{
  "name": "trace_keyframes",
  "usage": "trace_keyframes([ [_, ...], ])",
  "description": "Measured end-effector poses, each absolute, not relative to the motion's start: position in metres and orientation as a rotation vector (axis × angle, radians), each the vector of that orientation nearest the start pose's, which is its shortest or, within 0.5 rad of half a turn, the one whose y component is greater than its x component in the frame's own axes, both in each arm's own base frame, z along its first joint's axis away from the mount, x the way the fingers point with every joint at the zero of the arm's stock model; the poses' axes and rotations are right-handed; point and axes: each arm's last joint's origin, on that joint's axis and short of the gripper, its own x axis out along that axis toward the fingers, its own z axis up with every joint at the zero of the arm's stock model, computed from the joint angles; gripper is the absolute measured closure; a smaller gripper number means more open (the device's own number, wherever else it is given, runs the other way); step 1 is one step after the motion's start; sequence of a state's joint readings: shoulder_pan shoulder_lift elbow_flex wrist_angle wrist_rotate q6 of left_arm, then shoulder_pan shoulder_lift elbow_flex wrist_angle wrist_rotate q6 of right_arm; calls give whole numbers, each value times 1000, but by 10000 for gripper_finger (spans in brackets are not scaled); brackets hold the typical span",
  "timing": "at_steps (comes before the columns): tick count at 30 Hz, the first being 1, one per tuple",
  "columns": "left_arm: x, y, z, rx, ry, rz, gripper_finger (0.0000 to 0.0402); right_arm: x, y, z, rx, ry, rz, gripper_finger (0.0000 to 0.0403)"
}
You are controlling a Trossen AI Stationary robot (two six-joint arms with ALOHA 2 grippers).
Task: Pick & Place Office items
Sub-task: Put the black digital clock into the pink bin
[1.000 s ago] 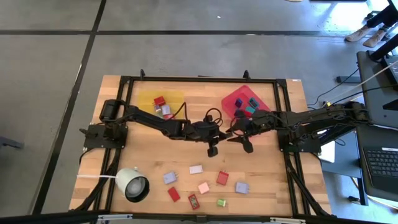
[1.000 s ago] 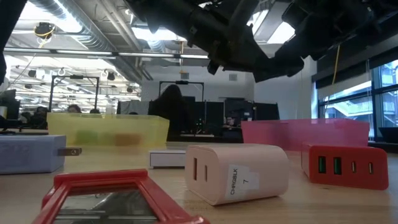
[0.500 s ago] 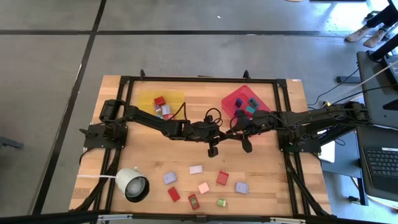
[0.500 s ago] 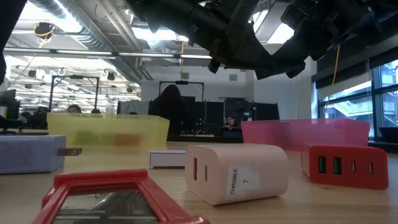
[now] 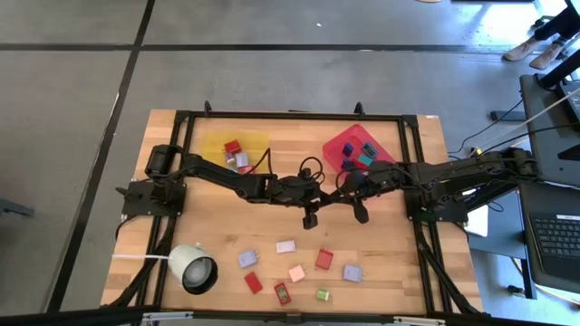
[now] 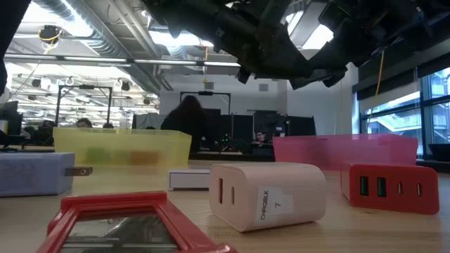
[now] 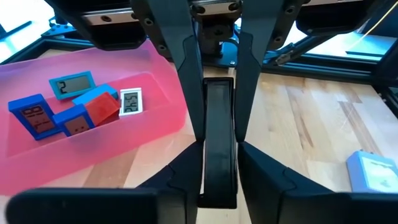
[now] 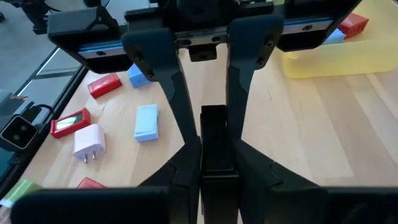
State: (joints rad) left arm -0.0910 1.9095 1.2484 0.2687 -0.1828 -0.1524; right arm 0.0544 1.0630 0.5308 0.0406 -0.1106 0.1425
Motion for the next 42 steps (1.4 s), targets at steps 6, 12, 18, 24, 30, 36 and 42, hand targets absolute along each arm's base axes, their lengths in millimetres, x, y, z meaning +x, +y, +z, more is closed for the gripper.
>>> trace_keyframes([
  [6,424,-33,213,-86,403,131,265,218,14,215,152,512,118,335],
  [12,416,-29,211,-47,498,221,223,214,5,214,134,538,56,331],
  [18,412,-27,208,-15,552,280,204,202,-14,211,104,625,-109,333],
  [24,409,-27,205,-34,586,301,208,190,-34,209,88,686,-331,332],
  [30,409,-27,204,-43,592,305,212,184,-51,210,78,681,-525,332],
  [36,409,-27,204,-57,589,309,214,184,-65,200,142,727,-668,332],
  [42,407,-27,201,-92,617,319,215,185,-75,190,127,779,-760,332],
])
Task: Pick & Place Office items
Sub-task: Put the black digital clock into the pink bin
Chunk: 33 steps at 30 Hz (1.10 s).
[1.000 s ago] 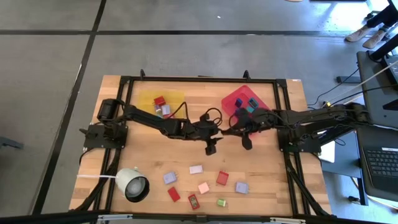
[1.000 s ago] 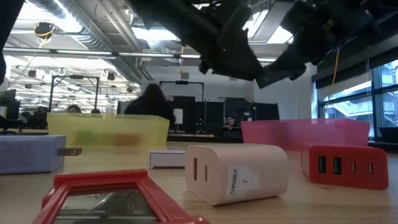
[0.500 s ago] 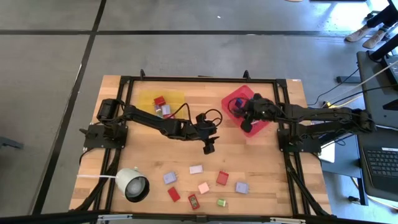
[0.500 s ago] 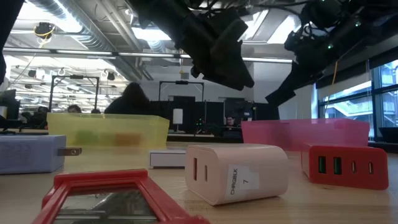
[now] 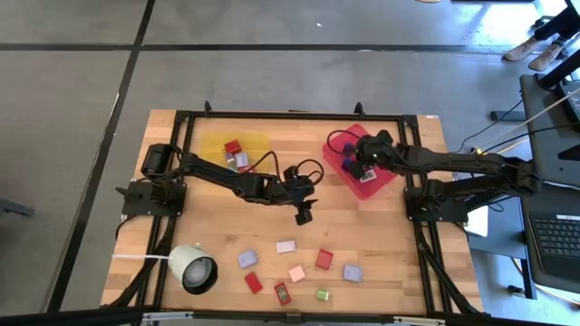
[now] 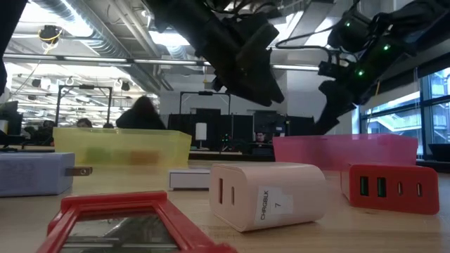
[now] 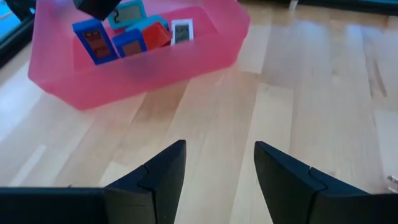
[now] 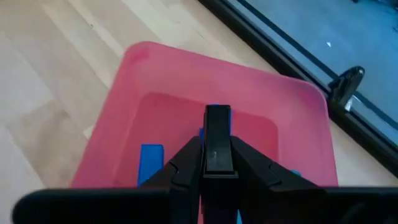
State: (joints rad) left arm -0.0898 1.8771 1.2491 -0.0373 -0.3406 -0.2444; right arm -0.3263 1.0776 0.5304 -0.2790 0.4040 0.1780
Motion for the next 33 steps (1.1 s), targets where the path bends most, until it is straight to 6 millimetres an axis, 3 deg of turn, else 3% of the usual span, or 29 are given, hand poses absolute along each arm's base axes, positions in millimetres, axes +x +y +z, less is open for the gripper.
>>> trace_keyframes([
  [11,402,-27,195,-105,692,334,216,178,-92,172,194,903,-920,332],
  [33,402,-28,195,-101,691,332,215,186,-99,144,218,1025,-945,325],
])
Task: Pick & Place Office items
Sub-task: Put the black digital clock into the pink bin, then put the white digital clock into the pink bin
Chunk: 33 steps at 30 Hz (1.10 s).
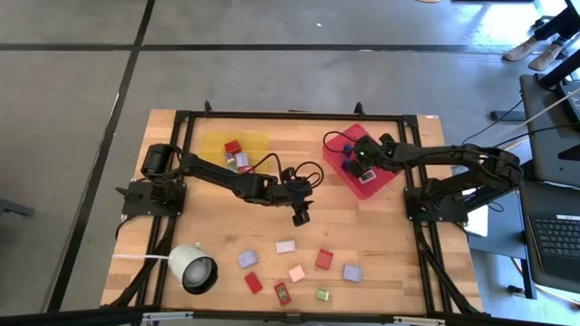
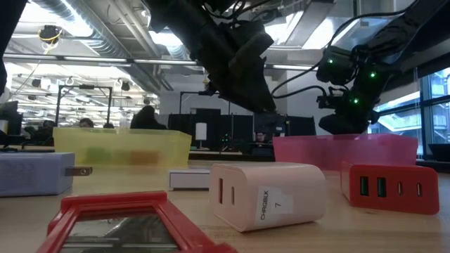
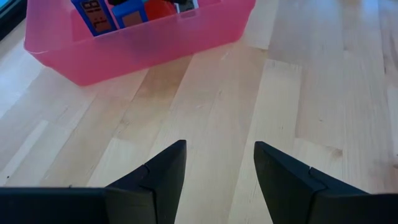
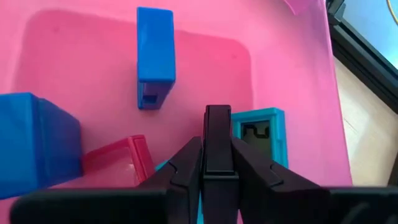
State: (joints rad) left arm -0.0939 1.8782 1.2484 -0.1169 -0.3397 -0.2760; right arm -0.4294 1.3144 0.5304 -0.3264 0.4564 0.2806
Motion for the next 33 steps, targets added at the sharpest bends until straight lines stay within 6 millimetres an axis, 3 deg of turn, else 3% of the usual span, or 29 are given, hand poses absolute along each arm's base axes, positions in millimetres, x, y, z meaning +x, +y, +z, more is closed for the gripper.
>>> trace_keyframes([
  [14,402,-28,195,-102,691,332,215,187,-97,144,230,1054,-837,314],
  [27,400,-37,193,-101,714,289,215,187,-97,144,230,1056,-829,181],
  [33,396,-45,189,-103,779,231,215,189,-97,167,237,1015,-822,155],
])
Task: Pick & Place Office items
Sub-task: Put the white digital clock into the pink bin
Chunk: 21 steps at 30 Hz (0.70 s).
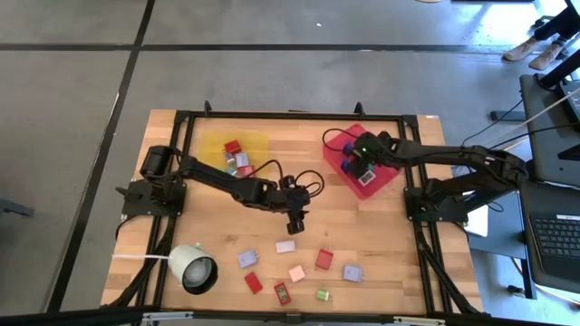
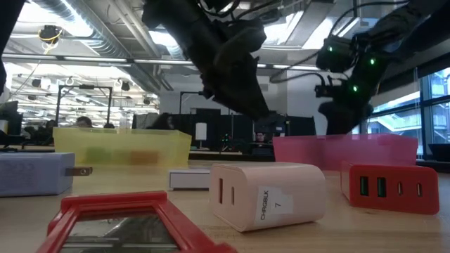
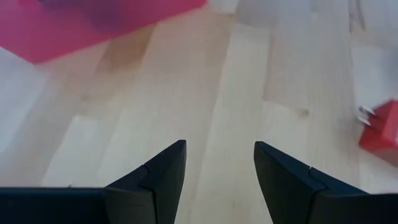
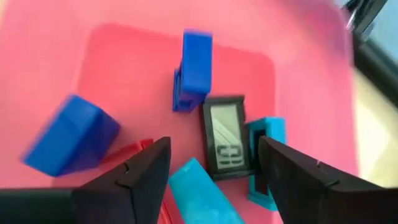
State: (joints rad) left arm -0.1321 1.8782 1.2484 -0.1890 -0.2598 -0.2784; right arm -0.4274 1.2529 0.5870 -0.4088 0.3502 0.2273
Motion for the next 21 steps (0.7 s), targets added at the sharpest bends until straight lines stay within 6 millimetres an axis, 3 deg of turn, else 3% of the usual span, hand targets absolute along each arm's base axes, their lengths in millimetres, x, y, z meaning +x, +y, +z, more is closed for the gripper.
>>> trace_keyframes([
  [9,386,-59,183,-155,874,248,215,198,-84,213,221,927,-731,154],
  [16,366,-79,172,-387,1139,158,215,202,-62,219,226,897,-608,154],
  [21,345,-101,167,-552,1342,194,215,205,-52,219,214,900,-569,154],
])
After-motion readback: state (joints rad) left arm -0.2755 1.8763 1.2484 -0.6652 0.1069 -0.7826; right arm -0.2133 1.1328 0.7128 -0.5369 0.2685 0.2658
